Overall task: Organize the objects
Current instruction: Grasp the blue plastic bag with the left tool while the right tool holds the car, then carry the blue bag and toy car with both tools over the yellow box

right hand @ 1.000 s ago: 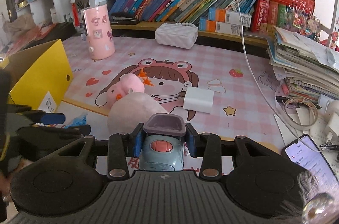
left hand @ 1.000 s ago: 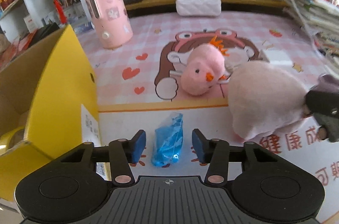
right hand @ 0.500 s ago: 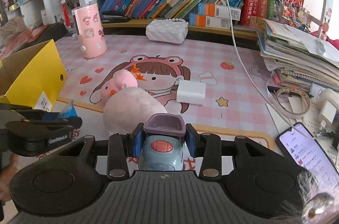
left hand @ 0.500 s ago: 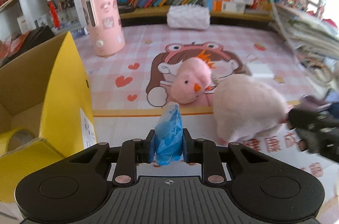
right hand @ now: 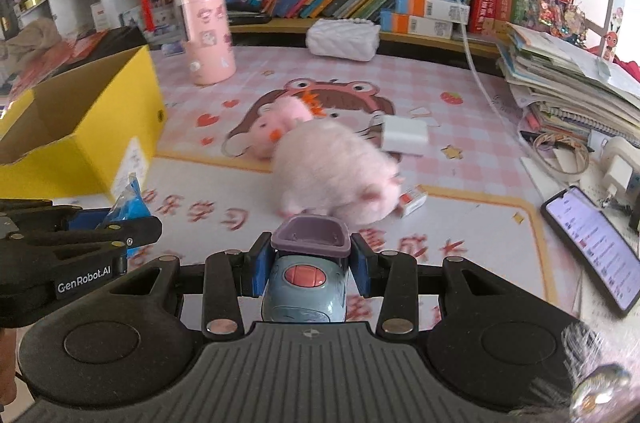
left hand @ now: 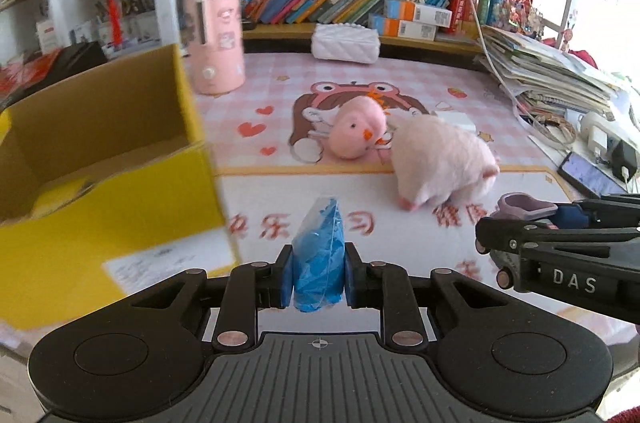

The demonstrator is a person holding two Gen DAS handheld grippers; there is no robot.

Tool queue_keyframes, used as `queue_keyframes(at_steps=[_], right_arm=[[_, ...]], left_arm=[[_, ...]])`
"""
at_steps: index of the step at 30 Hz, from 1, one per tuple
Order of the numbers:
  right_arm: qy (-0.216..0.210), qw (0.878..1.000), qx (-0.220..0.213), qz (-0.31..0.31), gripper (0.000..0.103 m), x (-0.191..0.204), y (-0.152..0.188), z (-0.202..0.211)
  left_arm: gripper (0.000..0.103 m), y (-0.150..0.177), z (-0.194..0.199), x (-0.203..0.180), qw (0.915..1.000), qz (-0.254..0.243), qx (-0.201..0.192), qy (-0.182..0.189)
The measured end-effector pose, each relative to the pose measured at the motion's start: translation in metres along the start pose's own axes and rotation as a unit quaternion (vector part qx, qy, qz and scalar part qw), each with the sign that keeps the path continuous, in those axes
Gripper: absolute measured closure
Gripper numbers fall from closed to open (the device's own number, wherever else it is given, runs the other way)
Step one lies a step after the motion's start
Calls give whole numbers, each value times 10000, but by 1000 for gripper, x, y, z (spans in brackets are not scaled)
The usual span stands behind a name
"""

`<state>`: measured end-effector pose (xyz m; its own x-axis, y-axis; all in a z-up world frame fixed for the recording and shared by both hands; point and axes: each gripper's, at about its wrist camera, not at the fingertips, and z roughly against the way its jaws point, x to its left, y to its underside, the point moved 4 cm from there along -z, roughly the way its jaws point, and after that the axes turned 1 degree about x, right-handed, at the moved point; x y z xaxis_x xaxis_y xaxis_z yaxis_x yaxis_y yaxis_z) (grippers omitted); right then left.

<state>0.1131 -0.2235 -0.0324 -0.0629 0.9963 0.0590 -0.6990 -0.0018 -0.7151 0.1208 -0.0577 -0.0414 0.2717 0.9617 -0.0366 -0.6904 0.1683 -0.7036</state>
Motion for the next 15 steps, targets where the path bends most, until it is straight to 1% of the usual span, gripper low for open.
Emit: queue_keyframes(at_steps=[10,15], right_arm=[[-411,9986,95,325,65,73,26,22],[-613,9970,112,457,65,104,36,31]], left_arm=[[81,43,52,51,9991,290,20,-295],[81,61,78,72,9981,394,-47,-461]])
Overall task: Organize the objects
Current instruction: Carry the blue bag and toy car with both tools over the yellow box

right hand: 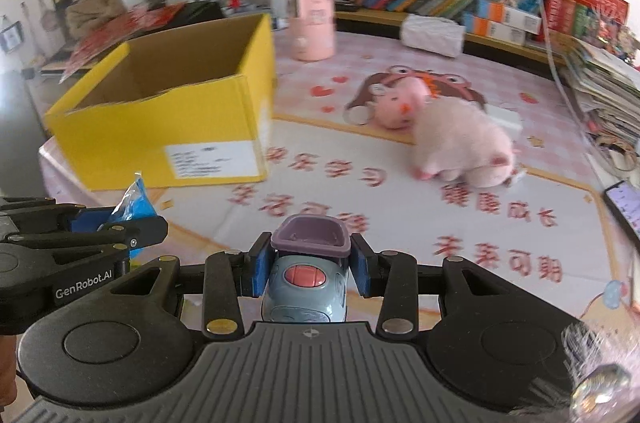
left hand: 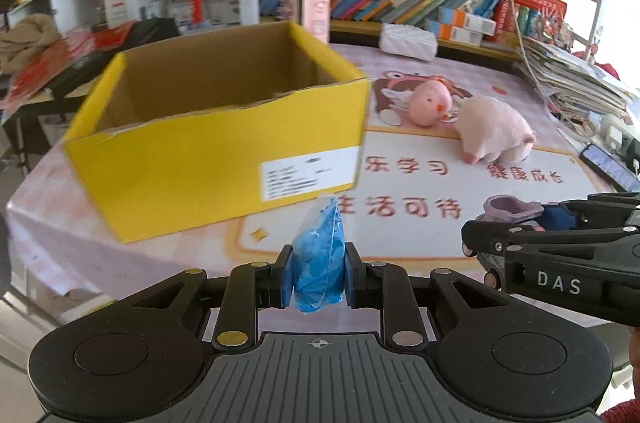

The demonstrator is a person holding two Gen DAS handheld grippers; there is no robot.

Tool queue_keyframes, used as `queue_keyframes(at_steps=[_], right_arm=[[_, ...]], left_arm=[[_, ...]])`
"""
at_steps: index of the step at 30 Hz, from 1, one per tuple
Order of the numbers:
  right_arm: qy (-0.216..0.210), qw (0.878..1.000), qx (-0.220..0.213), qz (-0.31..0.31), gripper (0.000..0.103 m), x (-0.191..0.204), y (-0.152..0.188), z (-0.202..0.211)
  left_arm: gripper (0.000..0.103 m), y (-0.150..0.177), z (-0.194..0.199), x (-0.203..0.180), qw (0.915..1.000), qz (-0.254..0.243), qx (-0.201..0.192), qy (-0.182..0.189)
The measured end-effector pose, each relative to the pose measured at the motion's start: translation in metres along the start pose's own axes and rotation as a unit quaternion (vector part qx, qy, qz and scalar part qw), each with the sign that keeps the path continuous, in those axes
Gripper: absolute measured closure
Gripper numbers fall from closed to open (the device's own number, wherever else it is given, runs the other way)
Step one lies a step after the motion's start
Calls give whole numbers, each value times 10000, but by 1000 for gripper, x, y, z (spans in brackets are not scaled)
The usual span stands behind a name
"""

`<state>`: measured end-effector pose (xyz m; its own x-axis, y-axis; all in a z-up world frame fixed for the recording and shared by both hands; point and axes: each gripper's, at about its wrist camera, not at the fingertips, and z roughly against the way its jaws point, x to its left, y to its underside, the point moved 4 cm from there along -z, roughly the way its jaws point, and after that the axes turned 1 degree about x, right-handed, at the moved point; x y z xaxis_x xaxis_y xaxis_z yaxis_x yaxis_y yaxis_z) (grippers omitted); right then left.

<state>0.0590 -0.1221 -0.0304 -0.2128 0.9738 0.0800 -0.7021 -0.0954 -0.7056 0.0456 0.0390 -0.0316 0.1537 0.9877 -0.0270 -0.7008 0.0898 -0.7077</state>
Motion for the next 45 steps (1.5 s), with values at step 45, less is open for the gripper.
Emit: queue_keyframes(at_steps=[45], right_arm=[[-404,9970,-475,459,65,122,-1,26]], left_arm=[[81,14,83,84,9943,19,-941,-499]])
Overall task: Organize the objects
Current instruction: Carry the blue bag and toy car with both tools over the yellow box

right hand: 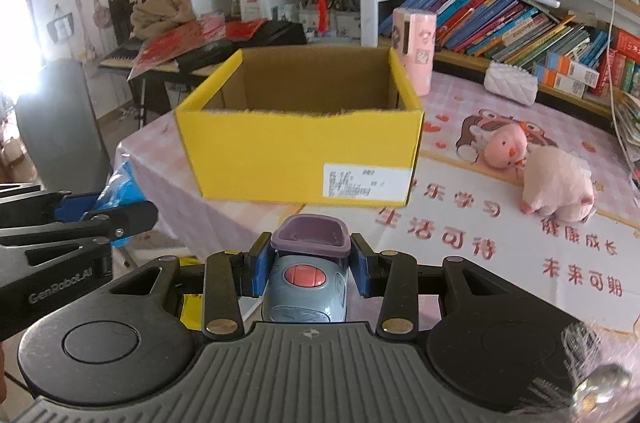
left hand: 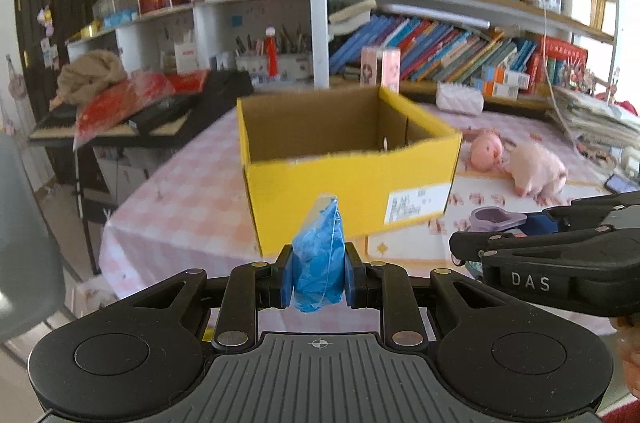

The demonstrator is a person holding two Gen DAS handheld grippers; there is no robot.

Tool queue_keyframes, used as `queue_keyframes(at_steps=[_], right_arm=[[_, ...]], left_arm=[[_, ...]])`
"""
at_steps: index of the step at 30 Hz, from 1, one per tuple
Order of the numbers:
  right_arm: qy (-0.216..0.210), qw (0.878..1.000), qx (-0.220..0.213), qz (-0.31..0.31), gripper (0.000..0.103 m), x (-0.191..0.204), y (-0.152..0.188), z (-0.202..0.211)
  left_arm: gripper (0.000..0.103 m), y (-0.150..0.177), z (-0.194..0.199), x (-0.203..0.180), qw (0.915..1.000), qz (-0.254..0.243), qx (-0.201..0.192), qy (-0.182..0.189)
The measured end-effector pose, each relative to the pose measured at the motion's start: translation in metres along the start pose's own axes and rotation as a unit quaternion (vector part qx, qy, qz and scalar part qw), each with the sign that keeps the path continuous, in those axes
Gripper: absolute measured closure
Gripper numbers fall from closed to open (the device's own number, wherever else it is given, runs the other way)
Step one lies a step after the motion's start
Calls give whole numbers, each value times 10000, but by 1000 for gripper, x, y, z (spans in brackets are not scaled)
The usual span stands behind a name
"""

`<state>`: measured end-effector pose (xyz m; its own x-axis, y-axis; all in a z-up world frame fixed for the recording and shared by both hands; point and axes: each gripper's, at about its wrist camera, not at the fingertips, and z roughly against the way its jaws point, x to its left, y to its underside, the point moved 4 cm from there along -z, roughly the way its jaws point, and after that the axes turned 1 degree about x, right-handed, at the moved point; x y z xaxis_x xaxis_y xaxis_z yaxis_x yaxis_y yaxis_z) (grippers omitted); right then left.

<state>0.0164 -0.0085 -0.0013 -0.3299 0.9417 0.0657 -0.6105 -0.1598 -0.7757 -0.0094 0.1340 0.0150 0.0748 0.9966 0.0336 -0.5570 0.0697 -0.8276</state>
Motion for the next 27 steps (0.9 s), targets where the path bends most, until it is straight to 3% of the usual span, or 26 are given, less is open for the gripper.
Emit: queue_keyframes(at_steps=[14,27], right_arm=[[-6,9971,-760,-40,65,-20,-79,-17],[-250,9968,-723,250,65,-44,-137,-88]], left_arm=[[81,-57,-30,2,9988,-70,-482,-106],[81,-95,-103,1,9989,32,-327,-327]])
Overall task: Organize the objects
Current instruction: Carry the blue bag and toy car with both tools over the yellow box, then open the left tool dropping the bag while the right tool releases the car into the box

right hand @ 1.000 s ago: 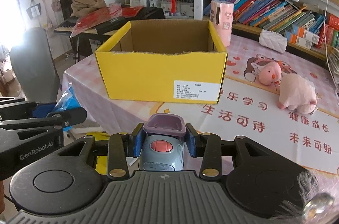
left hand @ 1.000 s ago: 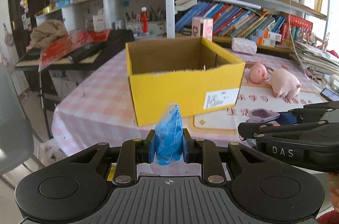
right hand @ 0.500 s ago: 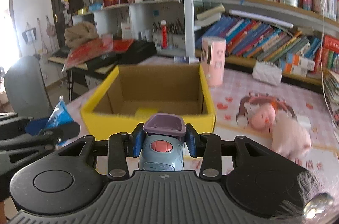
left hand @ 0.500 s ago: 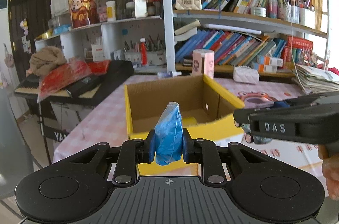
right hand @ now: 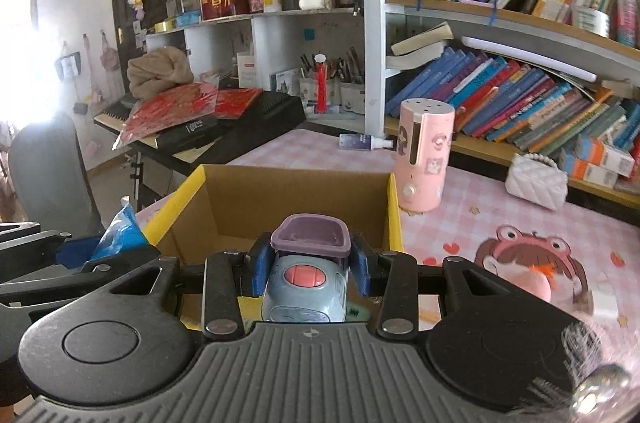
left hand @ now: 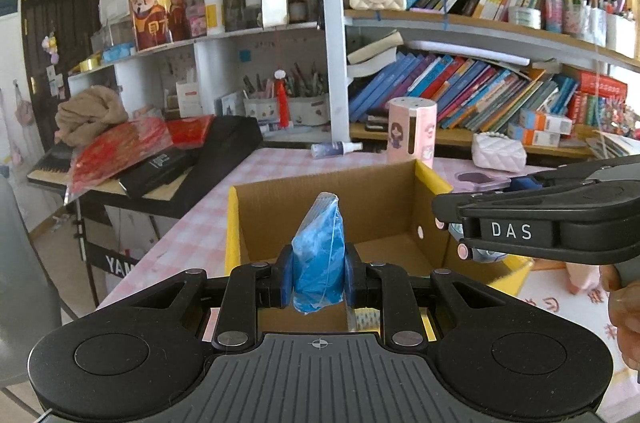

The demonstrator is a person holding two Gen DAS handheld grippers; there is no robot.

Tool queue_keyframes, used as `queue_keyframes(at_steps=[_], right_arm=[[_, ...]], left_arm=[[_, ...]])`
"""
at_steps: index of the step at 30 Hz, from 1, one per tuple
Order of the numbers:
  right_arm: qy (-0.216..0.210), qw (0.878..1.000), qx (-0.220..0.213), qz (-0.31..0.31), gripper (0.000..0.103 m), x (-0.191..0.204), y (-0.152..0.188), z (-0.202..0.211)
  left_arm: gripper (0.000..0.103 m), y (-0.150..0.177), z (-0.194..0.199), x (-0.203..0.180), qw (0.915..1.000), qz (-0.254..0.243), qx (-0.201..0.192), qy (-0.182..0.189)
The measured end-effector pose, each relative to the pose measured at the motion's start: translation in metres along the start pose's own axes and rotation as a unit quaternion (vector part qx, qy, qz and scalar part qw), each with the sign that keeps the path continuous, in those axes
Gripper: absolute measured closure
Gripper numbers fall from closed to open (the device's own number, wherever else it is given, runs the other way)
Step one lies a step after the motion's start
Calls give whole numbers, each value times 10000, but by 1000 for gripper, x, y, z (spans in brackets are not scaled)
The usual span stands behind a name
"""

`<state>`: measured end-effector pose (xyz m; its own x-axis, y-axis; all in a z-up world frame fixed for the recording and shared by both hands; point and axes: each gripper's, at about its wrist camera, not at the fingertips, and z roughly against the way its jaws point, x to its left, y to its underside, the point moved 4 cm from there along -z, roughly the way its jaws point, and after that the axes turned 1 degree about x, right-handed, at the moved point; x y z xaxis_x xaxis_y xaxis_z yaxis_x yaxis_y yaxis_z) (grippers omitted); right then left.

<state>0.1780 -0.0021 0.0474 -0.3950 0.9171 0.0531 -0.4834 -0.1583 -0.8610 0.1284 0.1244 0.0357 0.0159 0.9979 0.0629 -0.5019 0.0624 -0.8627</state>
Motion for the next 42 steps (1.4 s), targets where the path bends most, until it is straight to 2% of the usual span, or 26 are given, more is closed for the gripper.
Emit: queue_keyframes(at_steps=[13,25,30,32,38,42], right_arm=[[-327,9964,576,524,65,-19,1,-73],[-530,9872,1017,1107,65,-16,9,-108],[-563,9828,1194,1292,67,-13,12,-115],[-514,9811,1208,1421,70,-12,13,-116],[-491,9791,1216,1557,71,-11,14,-117],[-495,9806,1196,1472,71,-12,14,-116]], left_arm=[[81,5,-60,-14,9978,-132,624,-194],[81,11,-90,-21,9931,-297,1090,-297],[80,11,-95,-22,9926,-319,1124,-322],[80,11,-95,-23,9926,-331,1119,-333],[79,11,-97,-25,9926,-350,1109,-364],[72,10,-94,-23,9931,-285,1078,-356]])
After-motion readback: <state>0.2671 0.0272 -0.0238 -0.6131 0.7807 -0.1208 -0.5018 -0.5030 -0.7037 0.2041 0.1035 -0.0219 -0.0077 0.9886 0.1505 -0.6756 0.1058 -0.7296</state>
